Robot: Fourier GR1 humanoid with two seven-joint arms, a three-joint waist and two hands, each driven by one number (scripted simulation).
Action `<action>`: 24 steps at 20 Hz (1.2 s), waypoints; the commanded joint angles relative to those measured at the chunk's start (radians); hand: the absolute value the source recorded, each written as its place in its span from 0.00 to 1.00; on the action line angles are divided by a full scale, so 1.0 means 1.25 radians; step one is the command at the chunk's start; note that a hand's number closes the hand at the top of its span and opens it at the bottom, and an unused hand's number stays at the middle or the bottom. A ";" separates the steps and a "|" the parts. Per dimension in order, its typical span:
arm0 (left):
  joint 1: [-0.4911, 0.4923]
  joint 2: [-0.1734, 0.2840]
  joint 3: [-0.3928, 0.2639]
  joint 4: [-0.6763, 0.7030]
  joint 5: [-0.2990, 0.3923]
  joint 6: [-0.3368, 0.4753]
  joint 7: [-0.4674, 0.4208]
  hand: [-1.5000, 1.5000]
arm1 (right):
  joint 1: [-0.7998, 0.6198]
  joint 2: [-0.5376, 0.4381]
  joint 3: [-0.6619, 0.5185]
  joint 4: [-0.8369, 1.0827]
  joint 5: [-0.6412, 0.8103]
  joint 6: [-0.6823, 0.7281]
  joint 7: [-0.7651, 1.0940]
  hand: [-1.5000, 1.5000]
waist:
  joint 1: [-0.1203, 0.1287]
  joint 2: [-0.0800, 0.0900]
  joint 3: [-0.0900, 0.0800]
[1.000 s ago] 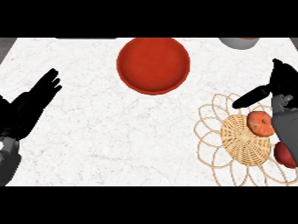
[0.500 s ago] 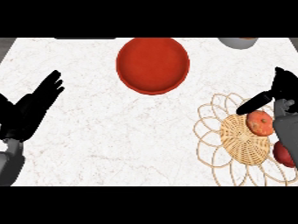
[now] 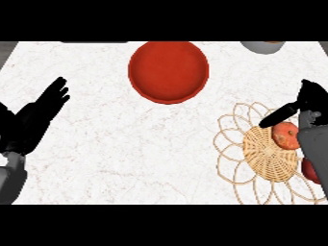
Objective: Pick the squash from the placemat and place it in the bowl
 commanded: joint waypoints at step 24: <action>-0.030 -0.072 0.042 0.006 -0.079 -0.029 0.031 0.50 | 0.010 0.063 -0.145 0.235 0.084 -0.012 -0.065 0.00 | 0.003 0.003 0.001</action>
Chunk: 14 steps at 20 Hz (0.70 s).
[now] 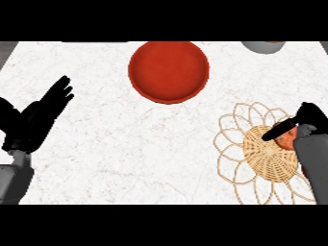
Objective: Pick the squash from the placemat and place it in the bowl
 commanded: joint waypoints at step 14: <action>-0.038 -0.030 0.087 0.019 -0.032 -0.083 0.030 0.50 | 0.004 0.002 -0.024 0.069 0.088 -0.064 -0.071 1.00 | -0.001 0.000 0.000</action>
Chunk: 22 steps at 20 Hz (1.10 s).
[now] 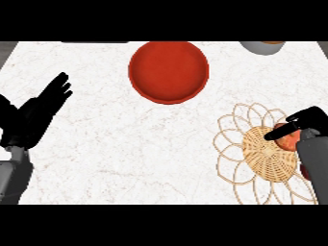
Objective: Pick the squash from the placemat and place it in the bowl
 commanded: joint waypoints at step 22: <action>0.018 -0.062 0.003 -0.002 -0.058 -0.026 -0.009 0.50 | -0.066 -0.203 0.197 -0.074 -0.043 0.232 -0.823 1.00 | 0.020 0.013 0.008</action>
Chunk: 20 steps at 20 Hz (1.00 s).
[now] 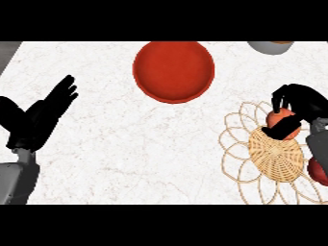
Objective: Pick the squash from the placemat and place it in the bowl
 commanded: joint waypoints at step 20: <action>0.018 -0.018 0.012 -0.066 -0.015 -0.001 0.067 0.50 | -0.185 -0.133 -0.142 -0.324 -0.138 0.300 -0.119 1.00 | -0.019 -0.009 -0.003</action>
